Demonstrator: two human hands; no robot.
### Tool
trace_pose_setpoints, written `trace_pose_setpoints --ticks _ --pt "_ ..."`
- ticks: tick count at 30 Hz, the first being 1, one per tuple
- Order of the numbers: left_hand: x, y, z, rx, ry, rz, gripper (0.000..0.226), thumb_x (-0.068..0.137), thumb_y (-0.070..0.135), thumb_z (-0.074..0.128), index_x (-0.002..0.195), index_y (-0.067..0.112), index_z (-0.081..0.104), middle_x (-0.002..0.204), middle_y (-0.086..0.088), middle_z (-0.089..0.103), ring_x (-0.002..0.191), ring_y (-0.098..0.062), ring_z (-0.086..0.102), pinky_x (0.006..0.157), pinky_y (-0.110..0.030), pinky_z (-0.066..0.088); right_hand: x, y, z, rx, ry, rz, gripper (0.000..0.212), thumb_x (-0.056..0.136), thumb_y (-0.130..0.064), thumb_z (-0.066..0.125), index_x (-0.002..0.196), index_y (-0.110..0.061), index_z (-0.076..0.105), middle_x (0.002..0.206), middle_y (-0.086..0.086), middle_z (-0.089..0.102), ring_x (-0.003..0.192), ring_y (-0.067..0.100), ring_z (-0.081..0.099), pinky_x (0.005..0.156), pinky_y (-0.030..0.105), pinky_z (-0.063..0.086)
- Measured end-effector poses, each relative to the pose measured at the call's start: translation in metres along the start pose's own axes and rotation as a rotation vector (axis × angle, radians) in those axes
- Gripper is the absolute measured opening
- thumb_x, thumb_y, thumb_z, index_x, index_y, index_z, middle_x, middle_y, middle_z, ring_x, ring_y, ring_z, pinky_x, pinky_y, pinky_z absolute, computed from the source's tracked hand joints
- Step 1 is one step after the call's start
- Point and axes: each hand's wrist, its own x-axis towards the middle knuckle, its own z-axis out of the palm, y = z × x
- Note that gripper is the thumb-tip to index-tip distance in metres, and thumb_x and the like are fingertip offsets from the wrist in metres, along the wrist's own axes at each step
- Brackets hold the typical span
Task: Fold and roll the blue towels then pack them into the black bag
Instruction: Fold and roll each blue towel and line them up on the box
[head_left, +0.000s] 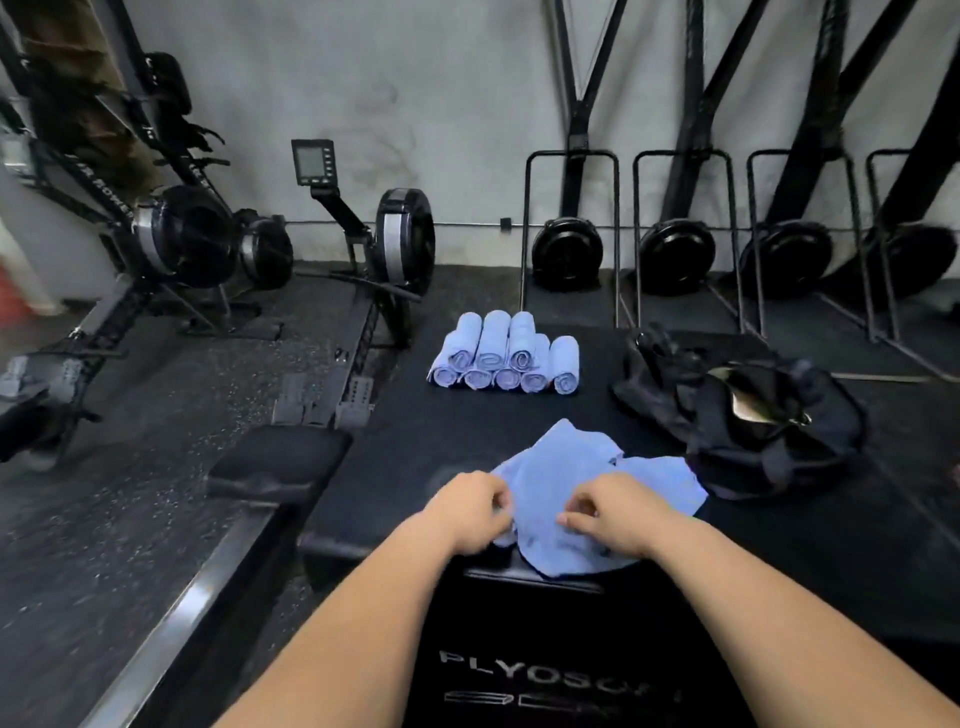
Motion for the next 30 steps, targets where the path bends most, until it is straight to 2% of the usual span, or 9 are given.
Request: trace_pose_setpoints --ticks 3,7,10,13,15,18,22,25,30 --pt "-0.012 -0.009 0.025 -0.036 0.031 -0.014 0.020 0.086 0.043 0.061 0.102 0.034 0.067 0.100 0.015 0.069 0.092 -0.014 0.065 0.084 -0.031 0.053 0.008 0.014 0.025 0.013 0.206 0.044 0.020 0.100 -0.052 0.058 0.112 -0.039 0.069 0.111 -0.013 0.055 0.112 0.017 0.057 0.087 0.038 0.051" --pt "-0.006 -0.005 0.025 0.056 0.172 0.057 0.024 0.090 0.036 0.053 0.112 0.034 0.064 0.107 0.011 0.068 0.095 -0.020 0.062 0.086 -0.036 0.051 0.020 0.024 0.039 -0.062 0.204 0.058 0.049 0.103 -0.051 0.050 0.149 -0.033 0.048 0.154 -0.008 0.042 0.138 0.021 0.045 0.104 0.041 0.048" --pt "0.005 -0.008 0.031 0.147 0.220 0.151 0.030 0.096 0.035 0.051 0.123 0.029 0.061 0.120 0.006 0.061 0.108 -0.020 0.056 0.093 -0.036 0.045 0.021 0.026 0.055 -0.159 0.193 0.090 0.042 0.105 -0.056 0.040 0.130 -0.031 0.061 0.134 -0.008 0.058 0.126 0.021 0.053 0.096 0.042 0.047" --pt "0.015 -0.007 0.040 0.106 0.234 0.123 0.030 0.101 0.034 0.047 0.128 0.028 0.059 0.122 0.006 0.062 0.106 -0.022 0.057 0.093 -0.037 0.046 0.020 0.019 0.062 -0.242 0.376 0.071 0.047 0.102 -0.051 0.040 0.082 -0.023 0.072 0.084 -0.001 0.066 0.081 0.025 0.068 0.064 0.039 0.051" --pt "0.019 -0.005 0.045 0.137 0.273 0.104 0.024 0.104 0.035 0.042 0.119 0.027 0.059 0.112 0.005 0.064 0.099 -0.023 0.058 0.088 -0.040 0.046 0.021 0.013 0.055 -0.315 0.433 0.099 0.045 0.103 -0.048 0.048 0.068 -0.024 0.066 0.069 -0.001 0.063 0.061 0.025 0.064 0.050 0.033 0.039" --pt "0.027 0.000 0.052 0.178 0.340 0.046 0.023 0.106 0.036 0.038 0.104 0.027 0.059 0.098 0.006 0.062 0.089 -0.023 0.055 0.080 -0.039 0.042 0.026 0.017 0.047 -0.284 0.344 0.157 0.038 0.109 -0.048 0.033 0.085 -0.029 0.056 0.081 -0.003 0.061 0.075 0.024 0.061 0.056 0.033 0.034" --pt "0.040 0.001 0.054 0.204 0.358 0.037 0.023 0.103 0.029 0.044 0.117 0.025 0.062 0.104 0.004 0.061 0.092 -0.025 0.058 0.081 -0.039 0.043 0.049 0.038 0.043 -0.227 0.476 0.224 0.019 0.102 -0.038 0.051 0.107 -0.024 0.064 0.106 0.001 0.063 0.090 0.026 0.059 0.061 0.035 0.046" --pt "0.052 -0.005 0.050 0.186 0.373 0.054 0.032 0.096 0.026 0.050 0.123 0.022 0.065 0.118 0.001 0.063 0.096 -0.029 0.058 0.078 -0.040 0.045 0.066 0.048 0.043 -0.240 0.446 0.138 0.036 0.093 -0.039 0.063 0.127 -0.025 0.063 0.135 0.002 0.056 0.114 0.029 0.054 0.077 0.041 0.049" --pt "0.072 -0.003 0.041 0.181 0.325 0.006 0.040 0.103 0.031 0.049 0.142 0.024 0.054 0.125 0.004 0.066 0.111 -0.028 0.055 0.090 -0.041 0.044 0.063 0.046 0.074 -0.213 0.456 0.133 0.044 0.102 -0.040 0.039 0.138 -0.024 0.060 0.147 -0.003 0.056 0.134 0.024 0.048 0.109 0.042 0.040"
